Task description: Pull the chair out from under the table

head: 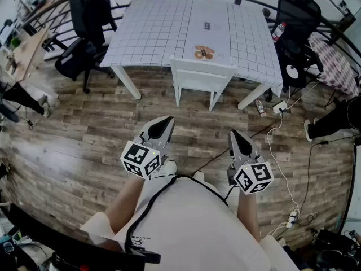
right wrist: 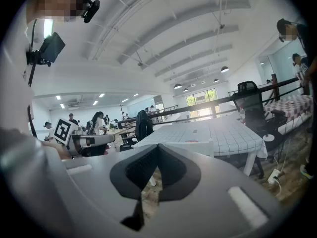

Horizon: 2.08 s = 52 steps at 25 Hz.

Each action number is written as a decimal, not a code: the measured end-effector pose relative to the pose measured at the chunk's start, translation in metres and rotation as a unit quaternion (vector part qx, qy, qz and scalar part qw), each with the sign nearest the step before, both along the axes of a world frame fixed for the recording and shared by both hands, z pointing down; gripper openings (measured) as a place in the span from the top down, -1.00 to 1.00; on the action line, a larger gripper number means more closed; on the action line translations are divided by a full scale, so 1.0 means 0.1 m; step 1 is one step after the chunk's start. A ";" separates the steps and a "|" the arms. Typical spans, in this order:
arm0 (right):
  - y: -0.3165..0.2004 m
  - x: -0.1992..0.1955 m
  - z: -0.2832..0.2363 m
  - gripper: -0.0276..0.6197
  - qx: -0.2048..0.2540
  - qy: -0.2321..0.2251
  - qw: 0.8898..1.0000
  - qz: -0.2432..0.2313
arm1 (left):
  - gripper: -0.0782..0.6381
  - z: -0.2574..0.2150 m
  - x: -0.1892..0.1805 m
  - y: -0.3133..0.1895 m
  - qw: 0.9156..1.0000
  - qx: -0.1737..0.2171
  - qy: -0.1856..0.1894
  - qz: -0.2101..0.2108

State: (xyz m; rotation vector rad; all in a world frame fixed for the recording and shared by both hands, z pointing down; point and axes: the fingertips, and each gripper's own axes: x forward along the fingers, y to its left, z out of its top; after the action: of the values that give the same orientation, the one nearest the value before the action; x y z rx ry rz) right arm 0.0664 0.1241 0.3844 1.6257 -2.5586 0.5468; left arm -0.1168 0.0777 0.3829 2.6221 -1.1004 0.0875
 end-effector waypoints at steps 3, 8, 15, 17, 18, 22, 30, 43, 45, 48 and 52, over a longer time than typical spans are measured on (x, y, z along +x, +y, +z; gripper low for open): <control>-0.02 -0.09 -0.01 0.89 0.000 0.000 1.000 -0.002 | 0.77 0.00 -0.06 -0.01 1.000 0.001 -0.002 0.007; -0.03 -0.23 0.01 0.89 -0.002 0.005 1.000 -0.003 | 0.77 -0.01 -0.15 -0.01 1.000 0.004 -0.001 0.016; -0.04 -0.45 0.01 0.89 -0.013 -0.030 0.999 -0.009 | 0.76 0.06 -0.34 -0.04 1.000 0.001 -0.003 0.026; -0.05 -0.50 0.04 0.89 -0.018 -0.024 1.000 -0.005 | 0.76 0.10 -0.40 -0.07 1.000 0.000 -0.006 0.030; -0.06 -0.53 0.05 0.89 -0.020 -0.022 1.000 -0.003 | 0.76 0.11 -0.43 -0.08 0.999 -0.001 -0.006 0.033; -0.04 -0.72 0.01 0.89 -0.025 -0.015 1.000 0.003 | 0.76 0.09 -0.60 -0.08 0.999 -0.003 -0.003 0.045; -0.14 -1.04 0.08 0.89 -0.032 0.003 0.999 0.011 | 0.76 0.27 -0.86 -0.21 0.997 -0.006 -0.007 0.071; -0.20 -0.97 0.01 0.89 -0.038 0.012 0.999 0.023 | 0.76 0.30 -0.90 -0.23 0.997 -0.011 0.010 0.073; -0.23 -0.95 0.03 0.89 -0.038 0.008 0.999 0.023 | 0.76 0.33 -0.86 -0.23 0.997 -0.013 0.006 0.074; -0.33 -0.87 0.10 0.89 -0.037 -0.001 0.999 0.020 | 0.76 0.37 -0.75 -0.31 0.997 -0.013 -0.001 0.075; -0.59 -0.76 0.19 0.89 -0.037 -0.010 0.999 0.003 | 0.76 0.43 -0.59 -0.53 0.998 -0.017 -0.005 0.066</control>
State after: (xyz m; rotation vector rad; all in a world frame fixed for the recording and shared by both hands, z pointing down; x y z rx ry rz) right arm -0.0095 0.0655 0.4032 1.6121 -2.5155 0.6524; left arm -0.1763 0.0249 0.4260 2.6640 -0.9210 0.1453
